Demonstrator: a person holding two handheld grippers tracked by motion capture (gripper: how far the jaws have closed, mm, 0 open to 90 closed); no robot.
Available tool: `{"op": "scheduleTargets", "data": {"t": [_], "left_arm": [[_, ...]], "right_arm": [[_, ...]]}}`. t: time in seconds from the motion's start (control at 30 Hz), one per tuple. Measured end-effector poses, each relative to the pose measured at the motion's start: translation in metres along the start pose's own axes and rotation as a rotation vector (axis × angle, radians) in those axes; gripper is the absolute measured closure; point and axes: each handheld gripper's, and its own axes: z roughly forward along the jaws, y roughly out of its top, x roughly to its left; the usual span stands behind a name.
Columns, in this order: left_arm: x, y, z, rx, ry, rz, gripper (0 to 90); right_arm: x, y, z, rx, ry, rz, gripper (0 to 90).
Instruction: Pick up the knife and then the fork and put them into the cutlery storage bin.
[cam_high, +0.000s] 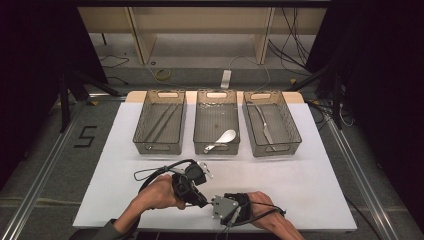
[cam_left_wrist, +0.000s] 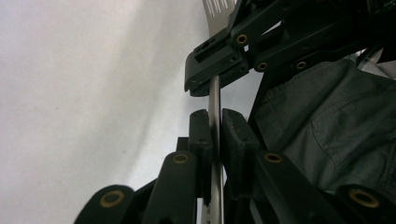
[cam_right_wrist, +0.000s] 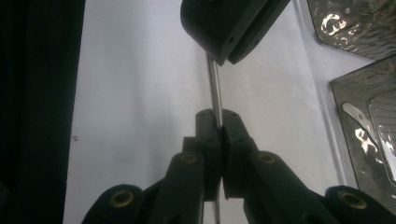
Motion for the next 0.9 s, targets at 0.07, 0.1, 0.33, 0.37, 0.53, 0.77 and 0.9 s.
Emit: {"op": "scheduleTargets", "data": {"t": [0.07,0.1,0.33,0.37,0.53,0.77,0.9], "left_arm": [[0.001,0.0,-0.002,-0.019,0.012,-0.005,78.0],[0.001,0.0,-0.004,-0.029,0.017,-0.01,73.2],[0.006,-0.001,-0.016,-0.111,0.093,-0.03,41.7],[0.007,-0.002,-0.017,-0.133,0.104,-0.046,38.9],[0.015,-0.009,-0.03,-0.245,0.163,-0.071,30.1],[0.025,-0.023,-0.053,-0.44,0.236,-0.113,23.5],[0.029,-0.033,-0.057,-0.502,0.259,-0.14,21.6]], "right_arm": [[-0.001,-0.001,-0.001,0.0,0.006,0.01,88.0],[-0.001,-0.002,-0.001,-0.001,-0.009,0.011,88.0],[-0.009,-0.012,-0.002,0.022,-0.032,0.072,88.1],[-0.01,-0.013,-0.003,0.028,-0.038,0.08,88.1],[-0.019,-0.025,-0.006,0.05,-0.056,0.116,88.0],[-0.035,-0.042,-0.015,0.04,-0.104,0.242,88.0],[-0.045,-0.051,-0.02,0.041,-0.132,0.316,88.0]]}}
